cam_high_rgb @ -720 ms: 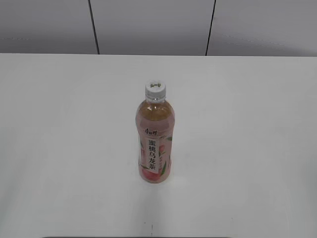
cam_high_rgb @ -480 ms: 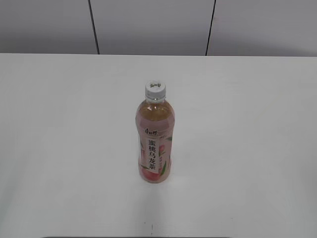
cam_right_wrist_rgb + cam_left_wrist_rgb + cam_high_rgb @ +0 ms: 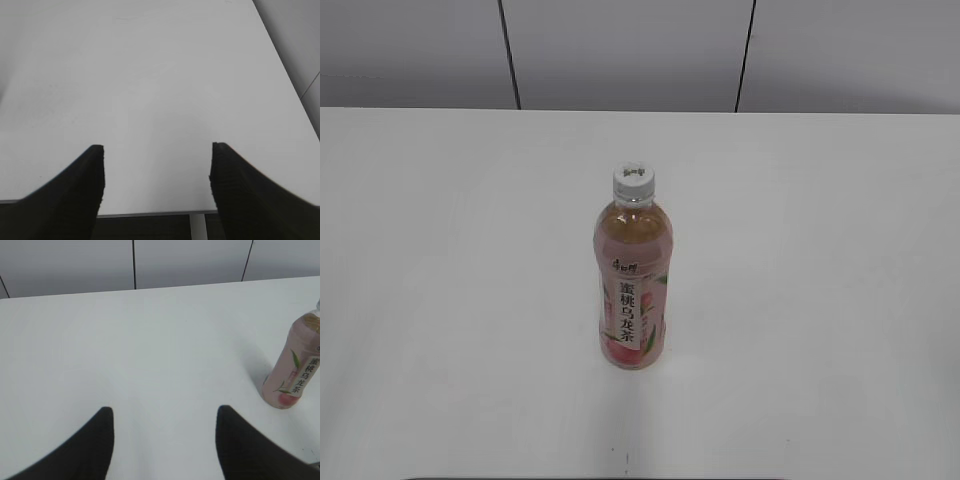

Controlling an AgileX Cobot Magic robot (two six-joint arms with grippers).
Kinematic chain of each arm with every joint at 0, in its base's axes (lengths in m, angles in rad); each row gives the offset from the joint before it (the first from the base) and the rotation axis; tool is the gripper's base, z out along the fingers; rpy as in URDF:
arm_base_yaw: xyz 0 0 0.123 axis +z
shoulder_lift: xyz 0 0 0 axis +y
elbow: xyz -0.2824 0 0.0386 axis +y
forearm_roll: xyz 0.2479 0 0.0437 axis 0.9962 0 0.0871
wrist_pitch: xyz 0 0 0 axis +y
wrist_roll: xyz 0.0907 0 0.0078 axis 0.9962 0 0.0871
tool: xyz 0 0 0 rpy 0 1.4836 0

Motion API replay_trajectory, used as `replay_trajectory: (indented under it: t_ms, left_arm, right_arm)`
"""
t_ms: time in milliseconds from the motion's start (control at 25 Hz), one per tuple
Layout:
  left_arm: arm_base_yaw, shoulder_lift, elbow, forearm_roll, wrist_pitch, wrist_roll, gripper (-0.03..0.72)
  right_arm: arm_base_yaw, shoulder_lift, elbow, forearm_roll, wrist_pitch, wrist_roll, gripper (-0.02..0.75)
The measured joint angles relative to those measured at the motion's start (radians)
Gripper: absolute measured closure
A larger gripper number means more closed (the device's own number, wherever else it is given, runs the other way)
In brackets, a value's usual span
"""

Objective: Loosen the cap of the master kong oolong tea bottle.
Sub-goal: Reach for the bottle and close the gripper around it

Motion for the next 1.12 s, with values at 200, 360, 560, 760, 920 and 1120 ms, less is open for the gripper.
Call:
replay_trajectory:
  t_ms: [200,360,560,760,920,1120]
  left_arm:
    - [0.000,0.000,0.000,0.000,0.000,0.000,0.282]
    - [0.000,0.000,0.000,0.000,0.000,0.000,0.282]
    - [0.000,0.000,-0.003,0.000,-0.004,0.000,0.290]
    - [0.000,0.006,-0.030,-0.043,-0.273,0.000,0.338]
    - [0.000,0.086,-0.004,-0.052,-0.516,0.000,0.354]
    - [0.000,0.345,0.071,-0.113,-0.711,0.000,0.357]
  right_arm:
    - [0.000,0.000,0.000,0.000,0.000,0.000,0.237]
    - [0.000,0.000,0.000,0.000,0.000,0.000,0.237]
    - [0.000,0.000,0.000,0.000,0.000,0.000,0.237]
    - [0.000,0.000,0.000,0.000,0.000,0.000,0.237]
    - [0.000,0.000,0.000,0.000,0.000,0.000,0.237]
    - [0.000,0.000,0.000,0.000,0.000,0.000,0.237]
